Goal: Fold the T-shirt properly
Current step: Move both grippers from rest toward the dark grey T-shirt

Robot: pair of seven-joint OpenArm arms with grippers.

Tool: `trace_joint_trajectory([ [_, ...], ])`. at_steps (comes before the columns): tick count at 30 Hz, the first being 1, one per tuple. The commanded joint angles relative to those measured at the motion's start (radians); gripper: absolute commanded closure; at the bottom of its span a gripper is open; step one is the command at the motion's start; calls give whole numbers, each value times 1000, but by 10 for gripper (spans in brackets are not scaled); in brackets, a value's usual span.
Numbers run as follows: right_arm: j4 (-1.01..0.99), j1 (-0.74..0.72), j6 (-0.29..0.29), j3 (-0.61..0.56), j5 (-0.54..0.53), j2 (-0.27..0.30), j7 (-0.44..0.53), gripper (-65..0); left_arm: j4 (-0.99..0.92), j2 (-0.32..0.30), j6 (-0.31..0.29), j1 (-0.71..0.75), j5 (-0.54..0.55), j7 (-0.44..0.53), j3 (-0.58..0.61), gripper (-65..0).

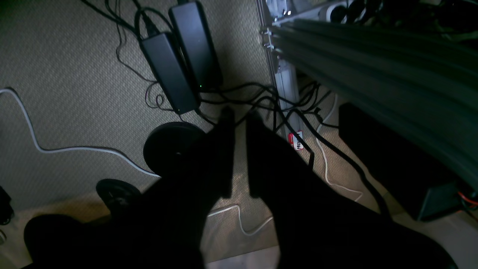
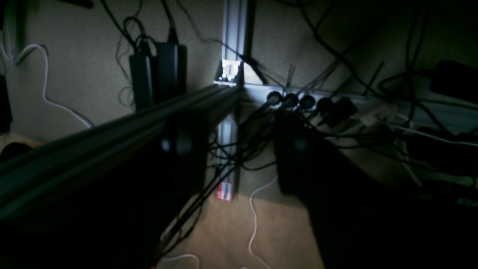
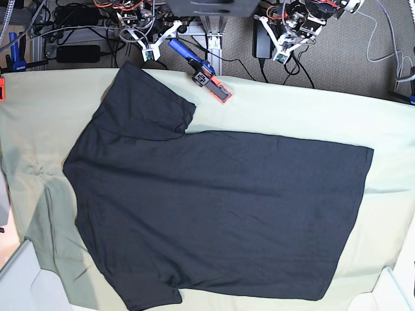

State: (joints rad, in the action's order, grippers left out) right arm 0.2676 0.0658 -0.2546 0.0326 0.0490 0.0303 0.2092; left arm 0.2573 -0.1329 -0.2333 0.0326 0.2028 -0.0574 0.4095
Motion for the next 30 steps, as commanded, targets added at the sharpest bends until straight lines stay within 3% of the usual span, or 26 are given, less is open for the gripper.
trace_joint_trajectory([
  [1,6,-4,49,2,-5,3,19,-293,6,-2,-19,-2,3,10,1,-97],
  [18,38,-1,49,2,-4,3,19,-293,6,0,-21,-1,1,32,1,-97],
  [23,54,32,49,2,-3,6,18,-293,6,0,-28,7,-89,30,1,-97],
  [26,105,82,49,2,-3,18,18,-293,11,-2,-83,23,-79,-26,0,-97],
  [30,211,173,49,2,-4,48,5,-293,77,-12,-225,68,-45,-10,-14,-97],
])
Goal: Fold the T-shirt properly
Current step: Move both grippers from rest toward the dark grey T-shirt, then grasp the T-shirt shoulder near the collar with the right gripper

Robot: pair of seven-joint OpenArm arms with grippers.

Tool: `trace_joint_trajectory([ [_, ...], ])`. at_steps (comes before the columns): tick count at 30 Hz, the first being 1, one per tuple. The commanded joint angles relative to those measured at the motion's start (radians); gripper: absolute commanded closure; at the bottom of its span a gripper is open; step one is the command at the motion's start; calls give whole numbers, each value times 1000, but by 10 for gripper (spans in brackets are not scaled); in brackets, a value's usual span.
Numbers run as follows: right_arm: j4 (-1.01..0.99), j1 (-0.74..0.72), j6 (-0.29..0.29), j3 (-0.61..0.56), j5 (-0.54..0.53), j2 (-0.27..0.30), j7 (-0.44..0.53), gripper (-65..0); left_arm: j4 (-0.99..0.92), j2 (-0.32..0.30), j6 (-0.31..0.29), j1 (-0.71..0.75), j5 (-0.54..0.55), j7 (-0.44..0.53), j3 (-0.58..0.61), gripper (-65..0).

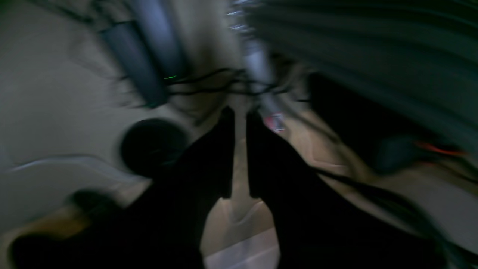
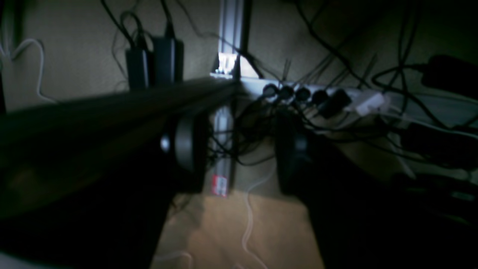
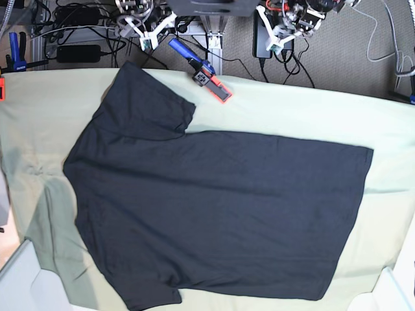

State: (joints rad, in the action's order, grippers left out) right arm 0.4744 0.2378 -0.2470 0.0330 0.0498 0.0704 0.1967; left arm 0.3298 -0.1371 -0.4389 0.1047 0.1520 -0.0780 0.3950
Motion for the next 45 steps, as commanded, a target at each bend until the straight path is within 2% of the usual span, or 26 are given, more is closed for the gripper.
trace_joint_trajectory([
  [1,36,25,42,2,-5,16,0,-293,34,-14,-65,13,10,21,-16,-97],
  [3,102,77,42,2,-5,34,-39,-293,100,-24,-142,47,21,26,-64,-97],
  [7,243,176,42,2,-34,71,-105,-293,243,-47,-255,115,69,24,-195,-97],
  [11,427,277,42,2,-96,125,-295,-293,388,-70,-259,177,117,-38,-276,-97],
  [14,595,371,42,2,-112,177,-372,-293,498,-100,-259,231,174,-106,-302,-97],
  [19,887,545,43,28,-140,249,-438,-293,706,-163,-259,359,217,-138,-343,-97],
  [25,1178,731,43,135,-237,296,-446,-293,986,-201,-259,521,306,-164,-451,-123],
  [29,1358,797,43,220,-311,298,-488,-293,1139,-202,-259,586,400,-262,-514,-177],
  [32,1482,813,43,281,-372,298,-517,-293,1226,-201,-259,613,512,-409,-537,-230],
  [35,1594,809,43,332,-428,298,-534,-293,1284,-201,-259,613,588,-537,-539,-230],
  [40,1687,756,43,358,-455,286,-534,-293,1317,-201,-259,616,607,-558,-539,-230],
  [45,1635,621,77,358,-454,211,-534,-293,1318,-201,-259,616,607,-563,-539,-231],
])
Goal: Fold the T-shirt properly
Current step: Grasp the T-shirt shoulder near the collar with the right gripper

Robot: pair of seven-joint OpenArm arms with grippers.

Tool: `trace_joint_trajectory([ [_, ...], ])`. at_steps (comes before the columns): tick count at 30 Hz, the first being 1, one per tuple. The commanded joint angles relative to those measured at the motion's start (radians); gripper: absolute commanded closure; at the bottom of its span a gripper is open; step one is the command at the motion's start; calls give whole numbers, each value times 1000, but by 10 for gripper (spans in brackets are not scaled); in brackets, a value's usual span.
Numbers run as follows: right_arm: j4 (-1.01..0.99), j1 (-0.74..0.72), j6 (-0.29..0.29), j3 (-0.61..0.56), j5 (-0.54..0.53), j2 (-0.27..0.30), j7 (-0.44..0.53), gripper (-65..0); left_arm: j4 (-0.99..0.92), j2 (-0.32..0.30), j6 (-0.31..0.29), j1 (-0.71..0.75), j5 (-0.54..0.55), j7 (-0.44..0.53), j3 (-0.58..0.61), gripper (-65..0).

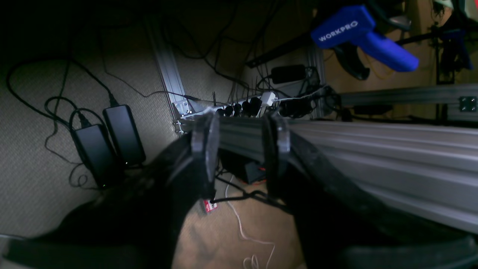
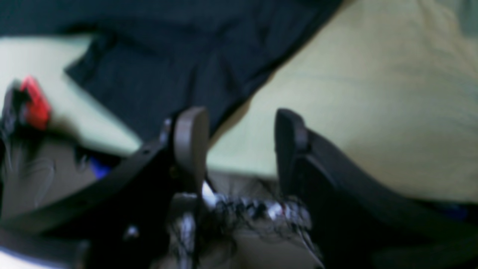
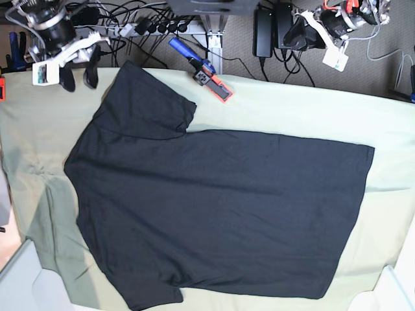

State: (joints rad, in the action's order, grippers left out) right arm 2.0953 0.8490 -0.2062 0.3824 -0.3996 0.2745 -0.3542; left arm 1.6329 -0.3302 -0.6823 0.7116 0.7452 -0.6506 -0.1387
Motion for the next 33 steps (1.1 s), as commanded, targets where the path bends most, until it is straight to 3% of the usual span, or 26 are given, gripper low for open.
trace_joint_trajectory([
  [1,-6,-11,36,8,-5,-13,17,-293,14,-8,-16,9,14,9,-6,-231],
  [9,-140,-122,35,8,-50,-185,10,-293,14,-8,-16,15,14,-4,-6,-230],
  [13,-158,-167,35,8,-50,-243,9,-293,14,-12,-16,21,14,-4,-6,-230],
  [19,-214,-223,35,1,-45,-258,8,-293,15,-42,-16,24,40,-5,-14,-231],
  [23,-251,-230,35,-14,-46,-260,8,-293,16,-42,-16,23,146,-43,-76,-231],
  [27,-252,-232,35,-31,-46,-261,10,-293,16,-45,-16,22,183,-50,-157,-231],
  [33,-252,-262,35,-76,-45,-261,9,-293,16,-119,-16,0,187,-48,-234,-231],
])
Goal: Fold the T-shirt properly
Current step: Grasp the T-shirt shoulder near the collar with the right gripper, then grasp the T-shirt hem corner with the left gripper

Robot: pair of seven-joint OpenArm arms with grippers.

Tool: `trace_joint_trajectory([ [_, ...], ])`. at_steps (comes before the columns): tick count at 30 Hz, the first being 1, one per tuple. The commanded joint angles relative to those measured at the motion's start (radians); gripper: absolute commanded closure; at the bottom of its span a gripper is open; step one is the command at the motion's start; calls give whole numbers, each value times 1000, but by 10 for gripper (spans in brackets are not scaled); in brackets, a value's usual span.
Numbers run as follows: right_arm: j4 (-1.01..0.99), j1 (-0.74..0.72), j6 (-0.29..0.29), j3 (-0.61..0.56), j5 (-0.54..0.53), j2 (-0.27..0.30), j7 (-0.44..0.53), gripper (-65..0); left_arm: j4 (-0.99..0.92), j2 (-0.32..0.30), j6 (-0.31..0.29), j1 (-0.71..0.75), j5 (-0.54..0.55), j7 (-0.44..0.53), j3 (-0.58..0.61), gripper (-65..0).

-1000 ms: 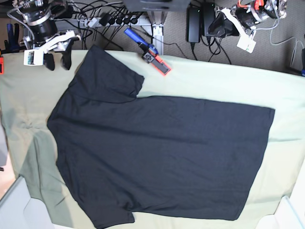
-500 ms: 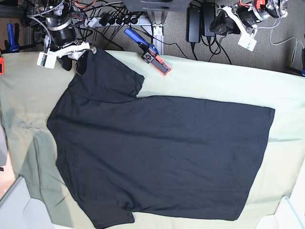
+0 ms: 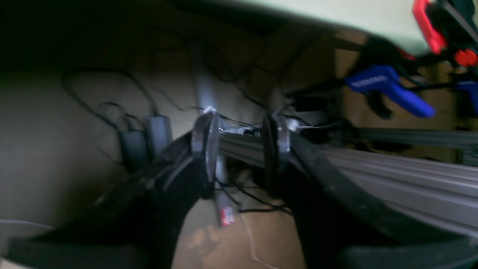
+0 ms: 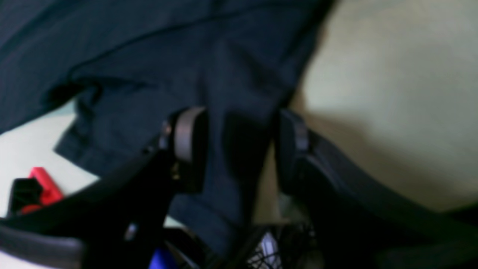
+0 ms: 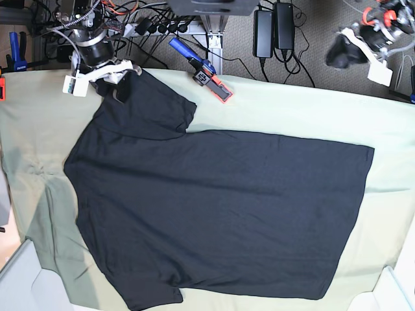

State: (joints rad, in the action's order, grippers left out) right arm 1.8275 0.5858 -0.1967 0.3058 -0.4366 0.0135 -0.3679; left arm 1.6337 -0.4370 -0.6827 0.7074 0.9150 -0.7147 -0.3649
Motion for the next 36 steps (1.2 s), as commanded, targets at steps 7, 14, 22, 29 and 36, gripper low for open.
trace_joint_trajectory([
  [7,15,-14,26,-52,37,0,23,-293,14,-91,-15,-79,15,18,-17,-310],
  [14,14,-14,26,-52,61,0,23,-293,-63,-115,-15,-227,6,19,-17,-310],
  [22,14,-14,25,-52,63,0,23,-293,-303,-143,-15,-438,9,22,-16,-310],
  [29,14,-11,25,-52,63,0,23,-293,-529,-165,-15,-594,32,19,-15,-310],
  [36,14,-11,25,-52,63,0,23,-293,-562,-164,-15,-625,86,-1,9,-310],
])
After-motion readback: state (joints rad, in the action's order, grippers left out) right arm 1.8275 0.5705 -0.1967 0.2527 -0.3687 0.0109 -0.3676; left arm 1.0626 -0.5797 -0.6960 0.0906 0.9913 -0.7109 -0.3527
